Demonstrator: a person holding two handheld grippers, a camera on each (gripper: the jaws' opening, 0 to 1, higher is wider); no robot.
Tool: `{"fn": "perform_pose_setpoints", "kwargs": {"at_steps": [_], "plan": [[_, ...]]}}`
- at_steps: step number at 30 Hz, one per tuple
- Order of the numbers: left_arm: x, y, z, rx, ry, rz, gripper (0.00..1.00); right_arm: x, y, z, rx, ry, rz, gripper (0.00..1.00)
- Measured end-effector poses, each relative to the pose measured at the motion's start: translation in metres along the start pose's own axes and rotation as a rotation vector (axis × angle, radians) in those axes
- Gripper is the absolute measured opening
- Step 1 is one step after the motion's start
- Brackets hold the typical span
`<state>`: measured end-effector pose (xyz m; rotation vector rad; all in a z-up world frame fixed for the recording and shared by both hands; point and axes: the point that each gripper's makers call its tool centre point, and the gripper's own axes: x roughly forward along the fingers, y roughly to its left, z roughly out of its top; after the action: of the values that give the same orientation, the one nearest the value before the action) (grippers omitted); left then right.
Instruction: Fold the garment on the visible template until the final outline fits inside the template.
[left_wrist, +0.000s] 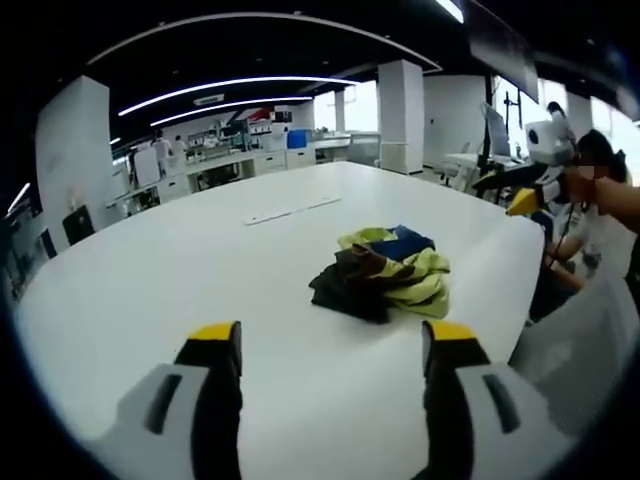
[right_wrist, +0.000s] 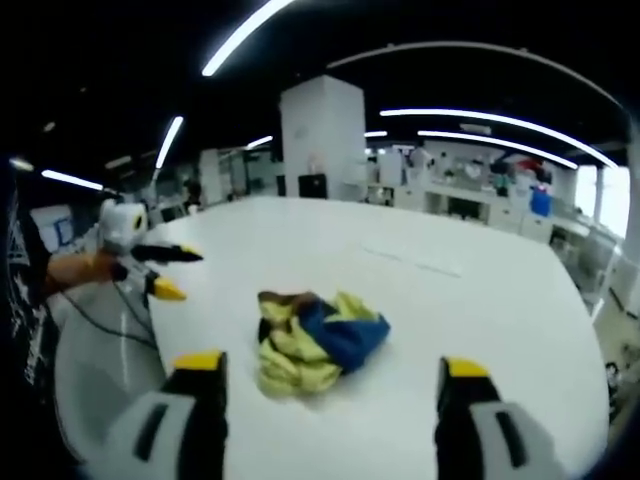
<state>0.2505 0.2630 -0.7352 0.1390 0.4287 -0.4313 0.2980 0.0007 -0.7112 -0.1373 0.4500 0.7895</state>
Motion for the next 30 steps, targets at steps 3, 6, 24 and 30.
{"fn": "perform_pose_setpoints", "kwargs": {"at_steps": [3,6,24,30], "plan": [[0.006,-0.004,0.002,-0.009,-0.007,-0.024,0.64,0.006,0.001,0.006,0.000,-0.013,0.010,0.79],[0.017,-0.006,0.007,-0.003,-0.020,-0.057,0.62,0.016,0.004,0.009,-0.002,-0.014,0.035,0.75],[0.062,-0.011,-0.006,0.007,0.010,-0.179,0.43,0.070,0.014,-0.007,-0.026,0.038,0.134,0.45],[0.079,-0.018,-0.013,0.007,0.031,-0.213,0.35,0.087,0.015,-0.010,-0.045,0.049,0.145,0.36]]}}
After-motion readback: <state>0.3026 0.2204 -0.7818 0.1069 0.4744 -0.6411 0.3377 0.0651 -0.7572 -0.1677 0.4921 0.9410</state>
